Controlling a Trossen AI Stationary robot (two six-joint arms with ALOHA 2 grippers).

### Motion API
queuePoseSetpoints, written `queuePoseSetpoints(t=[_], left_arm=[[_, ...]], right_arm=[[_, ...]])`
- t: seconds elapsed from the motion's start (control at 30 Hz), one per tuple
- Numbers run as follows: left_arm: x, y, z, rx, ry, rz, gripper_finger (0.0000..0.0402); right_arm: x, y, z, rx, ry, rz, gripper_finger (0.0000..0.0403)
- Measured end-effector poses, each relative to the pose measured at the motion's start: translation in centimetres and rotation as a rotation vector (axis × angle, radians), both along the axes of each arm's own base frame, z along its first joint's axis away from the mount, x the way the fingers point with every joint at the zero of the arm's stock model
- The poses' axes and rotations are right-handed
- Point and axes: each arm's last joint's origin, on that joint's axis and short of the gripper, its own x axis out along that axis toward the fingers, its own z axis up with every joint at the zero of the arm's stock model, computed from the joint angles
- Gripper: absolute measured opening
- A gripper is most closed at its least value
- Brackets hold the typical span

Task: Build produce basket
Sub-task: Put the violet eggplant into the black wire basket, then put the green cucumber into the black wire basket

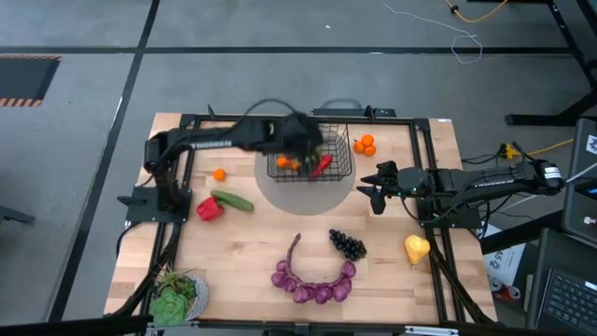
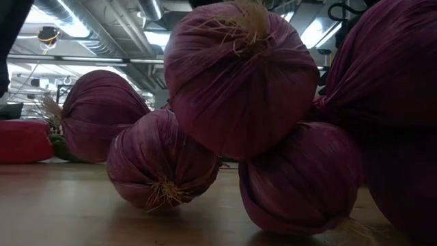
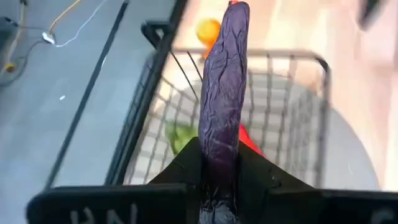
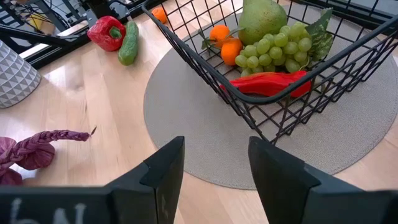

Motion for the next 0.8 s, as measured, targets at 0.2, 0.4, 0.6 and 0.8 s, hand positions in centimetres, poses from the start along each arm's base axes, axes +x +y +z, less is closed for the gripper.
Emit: queuePoseSetpoints(t=[0.2,0.4,0.6,0.8], left_arm=[[-0.7,3.1,-0.1,-0.019,-0.011,0.069,0.0121],[-0.8,3.4,-0.2,-0.028,-0.02,0.101,0.0183],[-0.8,2.5,-0.3,0.013,0.012,0.155,0.0189],[-3.7,1.2,0.4,0.036,0.13,0.356,0.0189]], right_arm=[[0.0,0.0,0.0,0.0,0.001,0.0,0.0181],[0.0,0.0,0.0,-0.001,0.002,0.0,0.0181],[0.0,0.0,0.0,-0.001,0.002,0.001,0.0181],[0.0,0.0,0.0,0.0,0.002,0.0,0.0181]])
